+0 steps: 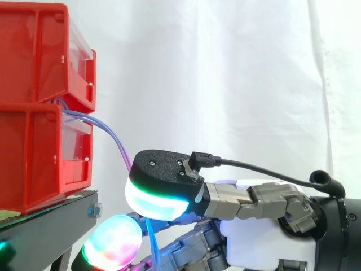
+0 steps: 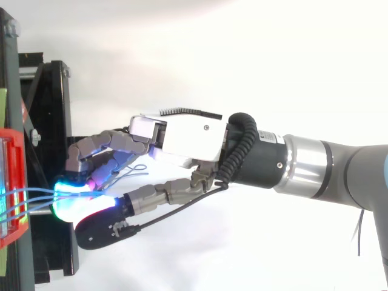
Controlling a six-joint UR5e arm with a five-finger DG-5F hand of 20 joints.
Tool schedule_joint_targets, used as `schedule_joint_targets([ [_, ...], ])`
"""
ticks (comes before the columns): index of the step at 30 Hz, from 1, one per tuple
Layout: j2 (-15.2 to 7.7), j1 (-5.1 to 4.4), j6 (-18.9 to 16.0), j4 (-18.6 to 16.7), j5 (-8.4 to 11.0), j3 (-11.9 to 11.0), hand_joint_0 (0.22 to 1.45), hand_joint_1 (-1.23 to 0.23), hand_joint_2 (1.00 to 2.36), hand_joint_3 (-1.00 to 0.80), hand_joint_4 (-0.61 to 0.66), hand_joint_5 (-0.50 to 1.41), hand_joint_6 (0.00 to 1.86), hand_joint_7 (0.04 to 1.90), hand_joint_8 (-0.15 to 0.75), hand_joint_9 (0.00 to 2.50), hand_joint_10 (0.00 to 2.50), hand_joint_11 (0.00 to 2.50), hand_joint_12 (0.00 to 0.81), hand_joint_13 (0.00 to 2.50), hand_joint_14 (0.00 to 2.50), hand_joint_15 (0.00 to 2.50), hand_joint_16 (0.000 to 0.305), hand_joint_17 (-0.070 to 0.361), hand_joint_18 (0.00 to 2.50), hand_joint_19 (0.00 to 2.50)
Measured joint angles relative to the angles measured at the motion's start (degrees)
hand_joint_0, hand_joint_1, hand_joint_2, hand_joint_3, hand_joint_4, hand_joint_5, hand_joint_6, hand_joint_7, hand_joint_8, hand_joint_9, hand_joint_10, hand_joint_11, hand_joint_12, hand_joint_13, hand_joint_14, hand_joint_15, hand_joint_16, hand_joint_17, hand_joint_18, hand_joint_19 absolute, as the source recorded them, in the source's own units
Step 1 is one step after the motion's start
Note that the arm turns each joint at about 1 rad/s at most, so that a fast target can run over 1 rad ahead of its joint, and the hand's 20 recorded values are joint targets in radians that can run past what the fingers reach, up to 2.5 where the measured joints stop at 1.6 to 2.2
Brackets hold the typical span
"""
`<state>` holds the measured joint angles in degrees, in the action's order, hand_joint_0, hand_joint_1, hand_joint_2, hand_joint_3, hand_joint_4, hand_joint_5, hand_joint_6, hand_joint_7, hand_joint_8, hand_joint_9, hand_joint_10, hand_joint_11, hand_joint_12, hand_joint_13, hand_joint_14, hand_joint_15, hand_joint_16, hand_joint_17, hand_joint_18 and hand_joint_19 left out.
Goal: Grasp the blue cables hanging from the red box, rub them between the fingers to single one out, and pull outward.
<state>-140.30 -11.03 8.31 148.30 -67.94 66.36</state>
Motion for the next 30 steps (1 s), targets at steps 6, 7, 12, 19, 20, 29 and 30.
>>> schedule_joint_targets([
  [6,0.4,0.15,0.1,0.5,0.01,0.0,0.56,-0.59,1.01,-0.38,0.28,-0.10,0.63,1.15,0.350,0.88,0.01,0.64,0.451,0.65,0.01,0.35,0.064,0.143,0.72,0.46],
  [7,0.4,0.19,0.1,0.7,0.01,0.0,0.56,-0.59,1.01,-0.38,0.27,-0.10,0.63,1.15,0.352,0.88,0.02,0.62,0.451,0.66,0.01,0.34,0.064,0.143,0.72,0.46],
  [12,0.6,0.48,0.1,1.6,-0.05,0.0,0.56,-0.59,1.01,-0.37,0.27,-0.10,0.63,1.15,0.356,0.88,0.02,0.63,0.453,0.66,0.01,0.35,0.063,0.142,0.72,0.46],
  [19,1.0,0.69,0.1,2.6,-0.22,0.0,0.56,-0.59,1.01,-0.38,0.27,-0.10,0.63,1.15,0.365,0.89,0.01,0.64,0.454,0.66,0.01,0.35,0.063,0.143,0.72,0.47],
  [20,1.1,0.74,0.0,2.8,-0.29,0.0,0.56,-0.59,1.01,-0.38,0.27,-0.10,0.63,1.15,0.367,0.88,0.01,0.64,0.453,0.66,0.01,0.36,0.063,0.143,0.72,0.47],
  [29,2.1,1.24,0.0,5.0,-1.28,0.1,0.56,-0.60,1.01,-0.37,0.25,-0.11,0.65,1.14,0.367,0.89,0.01,0.64,0.455,0.67,0.01,0.36,0.064,0.143,0.73,0.47],
  [30,2.1,1.25,0.0,5.1,-1.32,0.1,0.56,-0.60,1.01,-0.37,0.26,-0.11,0.66,1.13,0.370,0.89,0.01,0.64,0.455,0.67,0.01,0.36,0.064,0.143,0.73,0.47],
])
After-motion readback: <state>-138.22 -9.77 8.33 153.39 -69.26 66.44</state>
